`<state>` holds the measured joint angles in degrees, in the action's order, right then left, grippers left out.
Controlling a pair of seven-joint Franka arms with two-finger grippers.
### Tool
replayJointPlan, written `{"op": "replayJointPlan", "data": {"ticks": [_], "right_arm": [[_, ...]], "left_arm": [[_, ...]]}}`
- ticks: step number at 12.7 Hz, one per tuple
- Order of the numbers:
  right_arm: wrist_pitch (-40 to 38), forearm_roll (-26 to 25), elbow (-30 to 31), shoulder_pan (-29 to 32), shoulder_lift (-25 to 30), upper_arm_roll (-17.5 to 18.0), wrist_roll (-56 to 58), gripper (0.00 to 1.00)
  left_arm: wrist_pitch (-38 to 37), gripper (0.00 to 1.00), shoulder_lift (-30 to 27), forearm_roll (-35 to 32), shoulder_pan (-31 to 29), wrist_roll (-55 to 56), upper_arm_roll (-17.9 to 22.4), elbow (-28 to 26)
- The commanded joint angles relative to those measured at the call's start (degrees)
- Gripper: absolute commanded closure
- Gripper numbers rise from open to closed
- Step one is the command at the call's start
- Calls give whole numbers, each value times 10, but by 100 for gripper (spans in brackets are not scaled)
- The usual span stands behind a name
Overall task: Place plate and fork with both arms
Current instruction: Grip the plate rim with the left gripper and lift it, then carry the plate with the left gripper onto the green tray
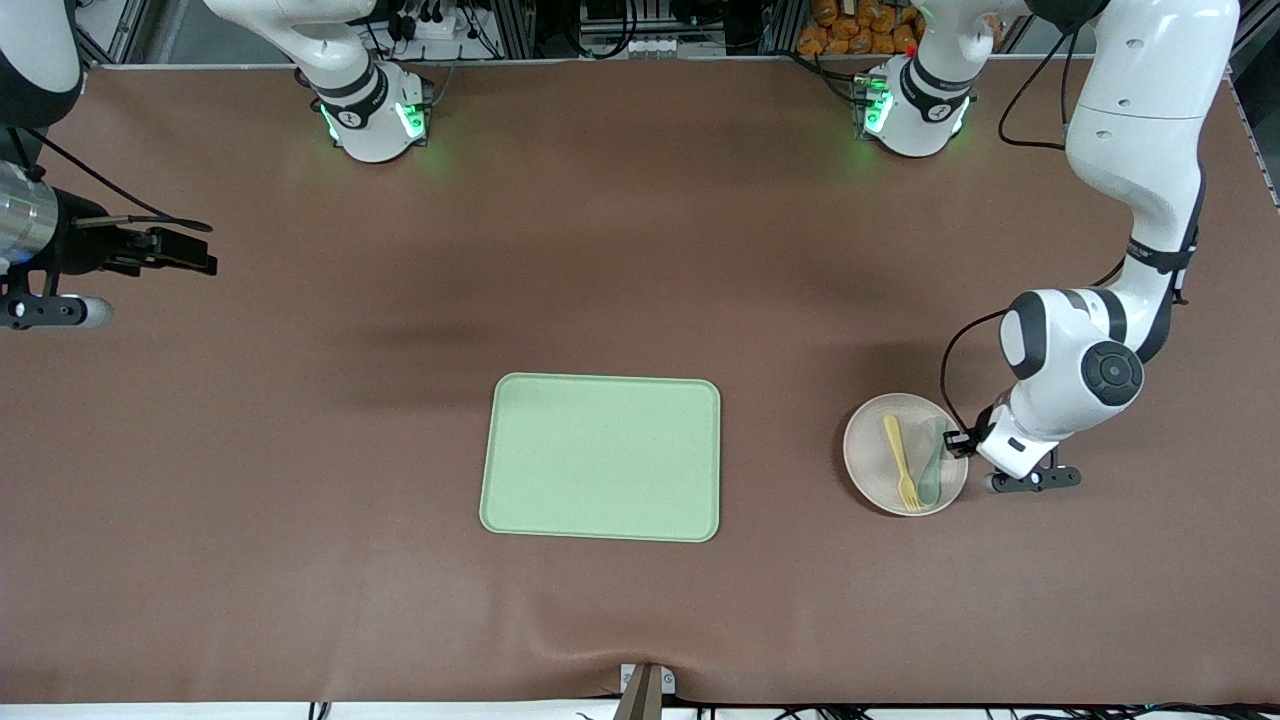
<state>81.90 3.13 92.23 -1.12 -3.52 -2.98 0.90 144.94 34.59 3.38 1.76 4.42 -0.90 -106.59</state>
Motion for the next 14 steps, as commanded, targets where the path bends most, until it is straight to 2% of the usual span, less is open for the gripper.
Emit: {"op": "replayJointPlan", "data": {"ticks": [1, 7, 11, 14], "right_arm": [[-3, 6, -1, 1, -1, 0, 1, 0], [-3, 6, -1, -2, -6, 0, 1, 0], [-5, 49, -3, -2, -15, 0, 1, 0], [0, 52, -4, -44, -16, 0, 0, 0]], "left_arm": [[3, 100, -1, 31, -1, 18, -27, 28], [-1, 100, 5, 40, 12, 109, -129, 106], [-1, 100, 50, 37, 96, 202, -130, 174], [-1, 100, 97, 36, 150, 262, -125, 216]]}}
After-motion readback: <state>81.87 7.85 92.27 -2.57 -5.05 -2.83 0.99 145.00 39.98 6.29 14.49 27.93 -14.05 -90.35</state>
